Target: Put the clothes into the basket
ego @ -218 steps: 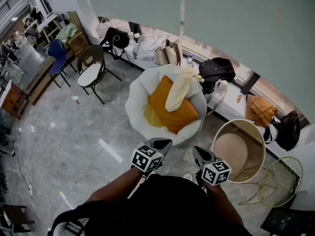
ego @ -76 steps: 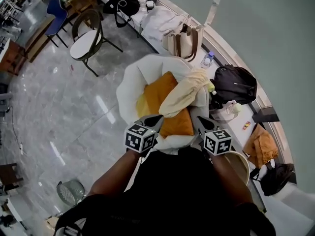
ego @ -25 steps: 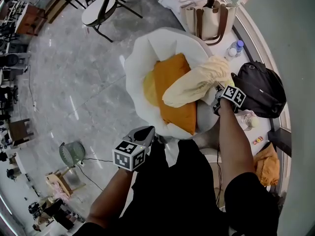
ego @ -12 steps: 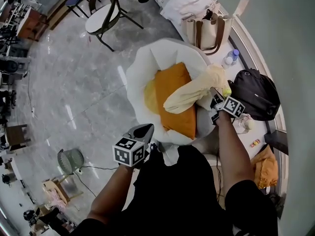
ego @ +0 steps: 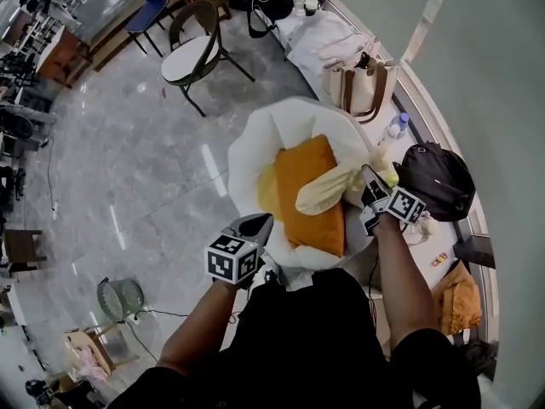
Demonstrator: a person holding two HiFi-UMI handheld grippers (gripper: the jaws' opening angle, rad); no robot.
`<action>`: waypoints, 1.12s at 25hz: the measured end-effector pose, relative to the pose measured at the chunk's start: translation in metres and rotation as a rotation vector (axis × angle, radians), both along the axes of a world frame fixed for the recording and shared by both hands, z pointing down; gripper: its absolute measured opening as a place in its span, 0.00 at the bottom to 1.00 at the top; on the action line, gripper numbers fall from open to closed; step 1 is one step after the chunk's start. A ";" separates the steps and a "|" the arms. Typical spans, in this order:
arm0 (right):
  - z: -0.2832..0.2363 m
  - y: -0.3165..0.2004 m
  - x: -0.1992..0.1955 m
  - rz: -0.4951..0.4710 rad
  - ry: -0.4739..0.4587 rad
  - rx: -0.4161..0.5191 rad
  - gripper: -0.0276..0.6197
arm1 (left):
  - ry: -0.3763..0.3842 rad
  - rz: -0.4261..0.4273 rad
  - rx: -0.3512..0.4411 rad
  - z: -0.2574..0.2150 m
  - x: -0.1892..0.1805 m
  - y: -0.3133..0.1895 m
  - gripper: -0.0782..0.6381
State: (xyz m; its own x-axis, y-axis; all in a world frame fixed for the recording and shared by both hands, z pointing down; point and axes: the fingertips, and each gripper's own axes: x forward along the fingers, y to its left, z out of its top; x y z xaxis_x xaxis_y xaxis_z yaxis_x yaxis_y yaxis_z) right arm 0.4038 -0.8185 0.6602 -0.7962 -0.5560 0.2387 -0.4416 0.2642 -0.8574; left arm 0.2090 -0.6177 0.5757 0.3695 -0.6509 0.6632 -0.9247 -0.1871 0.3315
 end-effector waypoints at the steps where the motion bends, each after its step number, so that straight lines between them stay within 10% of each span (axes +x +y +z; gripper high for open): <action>1: -0.012 0.003 -0.002 0.008 -0.009 0.013 0.07 | -0.002 0.007 0.018 -0.007 -0.003 0.000 0.11; 28: -0.255 0.221 -0.120 0.012 -0.061 0.359 0.08 | 0.003 0.195 0.366 -0.121 -0.096 0.081 0.11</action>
